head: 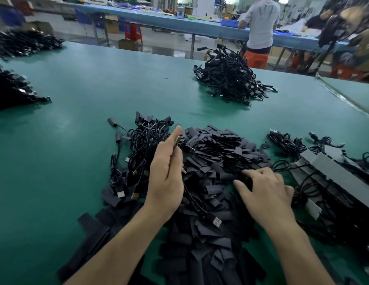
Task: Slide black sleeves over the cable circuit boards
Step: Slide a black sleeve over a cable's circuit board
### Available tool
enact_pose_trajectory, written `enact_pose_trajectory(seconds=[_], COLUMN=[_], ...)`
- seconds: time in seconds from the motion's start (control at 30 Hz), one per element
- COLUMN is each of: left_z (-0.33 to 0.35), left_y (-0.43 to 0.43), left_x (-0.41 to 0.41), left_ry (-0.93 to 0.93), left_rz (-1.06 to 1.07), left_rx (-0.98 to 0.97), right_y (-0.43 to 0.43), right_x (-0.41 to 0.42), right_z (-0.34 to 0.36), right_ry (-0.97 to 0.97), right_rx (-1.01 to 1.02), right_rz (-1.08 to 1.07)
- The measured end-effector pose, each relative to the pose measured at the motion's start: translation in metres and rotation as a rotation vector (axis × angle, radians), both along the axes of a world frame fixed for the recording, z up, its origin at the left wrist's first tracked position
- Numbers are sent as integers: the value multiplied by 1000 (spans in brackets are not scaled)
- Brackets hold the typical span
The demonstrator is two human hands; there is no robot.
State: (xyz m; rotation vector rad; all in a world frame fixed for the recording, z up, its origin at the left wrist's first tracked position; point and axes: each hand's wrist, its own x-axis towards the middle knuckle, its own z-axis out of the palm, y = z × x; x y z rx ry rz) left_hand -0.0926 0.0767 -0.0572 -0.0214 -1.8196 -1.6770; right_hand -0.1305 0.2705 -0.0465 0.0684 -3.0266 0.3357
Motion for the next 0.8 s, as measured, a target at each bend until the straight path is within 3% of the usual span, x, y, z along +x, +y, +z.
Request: enact_pose_trajectory(seconds=[0.1,0.27,0.4,0.57,0.8], left_z=[-6,-10,-8,-5,-7], left_y=[1,-1,-1,-5,-3], left_x=[-1,-2,0,-1,-2], left_ry=[-60,-33,40,187,164], left_rz=[-45,71,140,238,271], left_rx=[-66,-177,-231,-138,-282], right_y=[-1,1,2,3,-3], right_x=[0,-1,0,-2,-4], right_z=[0,1,0,-4,-12], right_ry=[-16,2,90,121,107], right_rx=[19,-78,-161,-158,-161], right_rz=[-43,-52,4,92,272])
